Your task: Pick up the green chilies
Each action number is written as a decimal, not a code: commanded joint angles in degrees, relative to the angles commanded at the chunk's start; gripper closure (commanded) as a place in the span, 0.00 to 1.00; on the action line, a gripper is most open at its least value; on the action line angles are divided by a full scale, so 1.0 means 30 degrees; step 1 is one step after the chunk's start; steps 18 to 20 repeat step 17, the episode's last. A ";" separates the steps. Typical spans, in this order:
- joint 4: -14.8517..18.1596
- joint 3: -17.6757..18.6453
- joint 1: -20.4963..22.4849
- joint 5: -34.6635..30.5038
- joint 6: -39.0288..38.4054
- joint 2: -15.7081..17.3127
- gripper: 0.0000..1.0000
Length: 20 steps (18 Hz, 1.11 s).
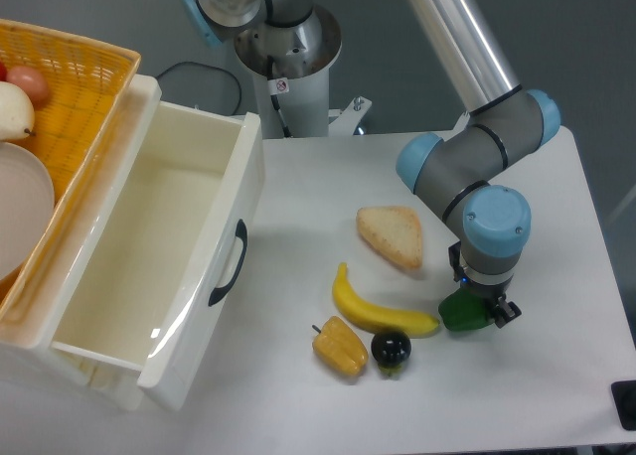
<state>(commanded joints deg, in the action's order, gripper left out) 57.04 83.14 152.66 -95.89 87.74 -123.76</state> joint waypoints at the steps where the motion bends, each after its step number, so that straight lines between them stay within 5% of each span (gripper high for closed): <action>1: 0.0116 0.0000 0.0059 0.0321 -0.0500 0.0234 0.69; 7: 0.2164 -0.0058 0.0294 0.1787 -0.3579 0.1903 0.69; 14: 0.7349 -0.1961 0.0293 0.2024 -0.5485 0.3135 0.68; 20: 0.8231 -0.2401 0.0411 0.2258 -0.5574 0.3284 0.68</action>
